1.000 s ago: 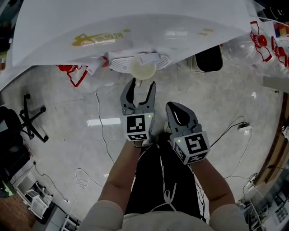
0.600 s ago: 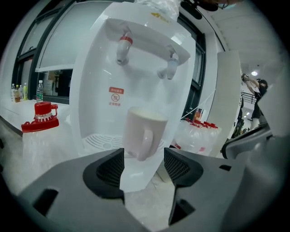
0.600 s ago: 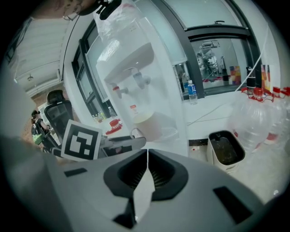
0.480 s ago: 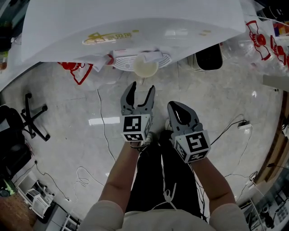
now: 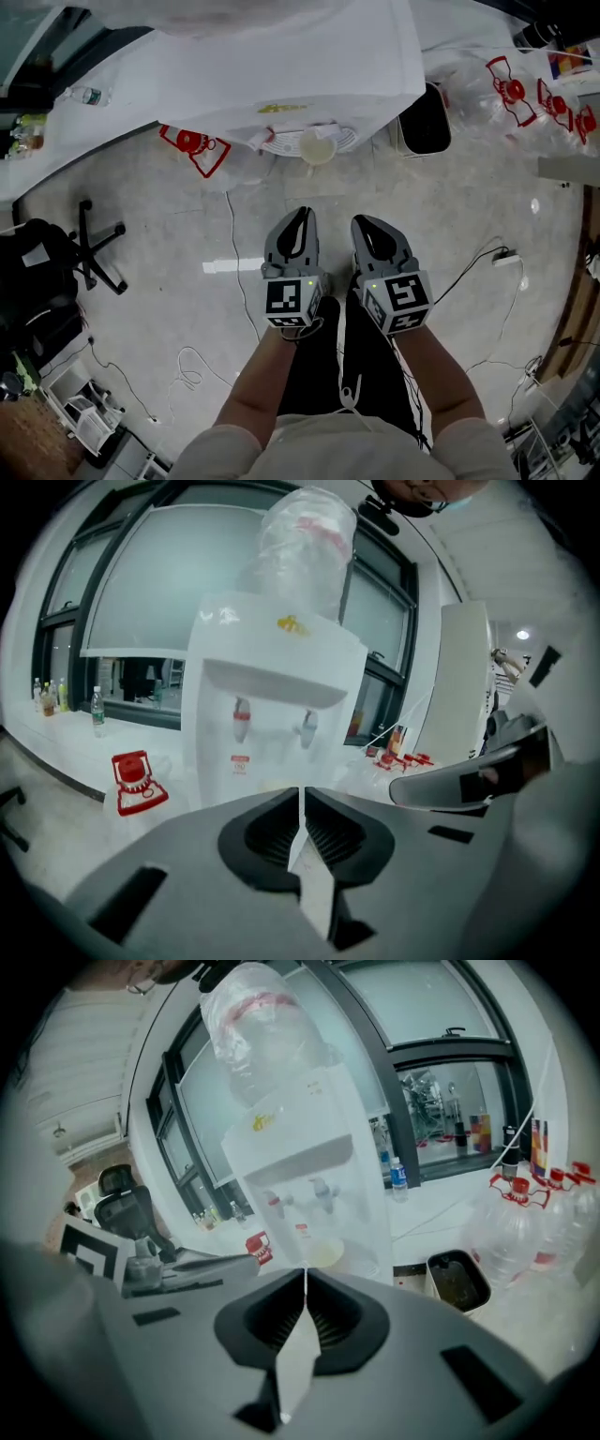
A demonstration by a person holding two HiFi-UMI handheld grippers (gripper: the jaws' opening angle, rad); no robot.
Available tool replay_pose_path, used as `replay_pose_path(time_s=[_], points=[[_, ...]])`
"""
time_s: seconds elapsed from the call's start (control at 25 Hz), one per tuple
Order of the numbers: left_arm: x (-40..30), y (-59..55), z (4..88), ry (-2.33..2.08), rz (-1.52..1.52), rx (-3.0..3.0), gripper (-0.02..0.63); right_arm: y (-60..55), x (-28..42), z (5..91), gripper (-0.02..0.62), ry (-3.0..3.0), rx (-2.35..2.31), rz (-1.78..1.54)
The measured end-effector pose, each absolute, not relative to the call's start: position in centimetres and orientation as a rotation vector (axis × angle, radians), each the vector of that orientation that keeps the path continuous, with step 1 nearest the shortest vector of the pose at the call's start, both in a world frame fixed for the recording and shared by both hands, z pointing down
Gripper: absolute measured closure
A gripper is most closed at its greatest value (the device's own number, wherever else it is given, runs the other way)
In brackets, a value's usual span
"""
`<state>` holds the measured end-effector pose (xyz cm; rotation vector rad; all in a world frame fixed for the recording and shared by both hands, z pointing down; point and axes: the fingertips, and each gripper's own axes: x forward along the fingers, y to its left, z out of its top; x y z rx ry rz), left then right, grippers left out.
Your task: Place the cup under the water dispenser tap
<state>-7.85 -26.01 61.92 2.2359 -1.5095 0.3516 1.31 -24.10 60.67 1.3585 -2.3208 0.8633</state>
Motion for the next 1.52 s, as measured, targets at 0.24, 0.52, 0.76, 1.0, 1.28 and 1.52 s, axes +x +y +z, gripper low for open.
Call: replay_pose_path(time_s=[0.24,0.52,0.76,1.0,1.28,1.52], points=[[-7.2,-25.3,52.6,-1.462,0.333,2.311,0.586,-24.1,1.9,53.1,0.566,-2.337,1.393,0.799],[-7.1,-27.4,39.9,-1.498,0.246,2.444,0.586,-27.5,3.4,40.9,0.566,-2.428,1.469,0.616],[-6.0,-27.0,31.0,-1.496,0.151,2.516,0.586,-27.0,4.3,33.2,0.568,-2.462,1.533,0.495],[-4.9,-26.9,23.6,-1.553,0.076,2.648,0.586,-26.9,3.8,26.9,0.568,-2.537,1.563,0.323],[-6.0,-25.6,21.0,-1.592,0.007,2.632,0.586,-26.6,4.1,23.2,0.568,-2.588,1.576,0.208],[-6.5,-25.0,20.8,-1.613,0.013,2.624,0.586,-26.0,4.5,23.2,0.568,-2.58,1.569,0.197]])
